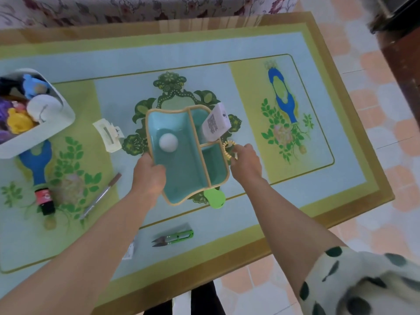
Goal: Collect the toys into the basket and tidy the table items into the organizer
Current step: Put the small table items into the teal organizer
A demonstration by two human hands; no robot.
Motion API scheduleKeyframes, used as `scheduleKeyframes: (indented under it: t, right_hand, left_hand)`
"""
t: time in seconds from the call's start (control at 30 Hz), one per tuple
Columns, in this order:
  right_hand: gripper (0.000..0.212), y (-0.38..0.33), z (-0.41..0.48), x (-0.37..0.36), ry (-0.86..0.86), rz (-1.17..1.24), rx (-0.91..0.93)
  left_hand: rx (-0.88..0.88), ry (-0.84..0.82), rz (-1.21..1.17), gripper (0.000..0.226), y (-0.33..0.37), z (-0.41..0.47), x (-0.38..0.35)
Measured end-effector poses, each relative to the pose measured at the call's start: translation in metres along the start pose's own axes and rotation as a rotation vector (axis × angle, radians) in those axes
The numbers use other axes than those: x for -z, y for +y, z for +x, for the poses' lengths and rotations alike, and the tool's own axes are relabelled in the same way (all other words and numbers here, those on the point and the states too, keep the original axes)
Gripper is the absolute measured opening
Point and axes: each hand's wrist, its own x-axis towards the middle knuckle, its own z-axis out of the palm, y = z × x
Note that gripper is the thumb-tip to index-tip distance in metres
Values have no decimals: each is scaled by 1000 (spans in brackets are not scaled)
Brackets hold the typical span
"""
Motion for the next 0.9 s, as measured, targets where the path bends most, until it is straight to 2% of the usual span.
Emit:
scheduleKeyframes:
  t: [0.27,0.4,0.5,0.6,0.7,0.8,0.9]
  right_hand:
    - [14,9,17,-19,-30,-105,33]
    - [7,2,10,7,127,281,83]
    - [6,-16,-18,43,249,570,247]
    - [8,-39,-55,81,326,691,463]
    - [10,-67,-84,101,236,732,612]
    - [9,-98,-90,99,84,663,593]
    - [7,-128,-77,86,-8,483,511]
  left_hand:
    - [30,48,-13,40,-7,6,-7]
    - [52,59,-10,41,-5,7,-7]
    - [70,62,-26,40,1,5,-6]
    - [69,70,-38,34,10,1,-4]
    - [71,74,-40,30,21,-5,-2]
    - [48,71,-28,29,32,-12,1]
    - [6,41,-35,28,37,-19,6]
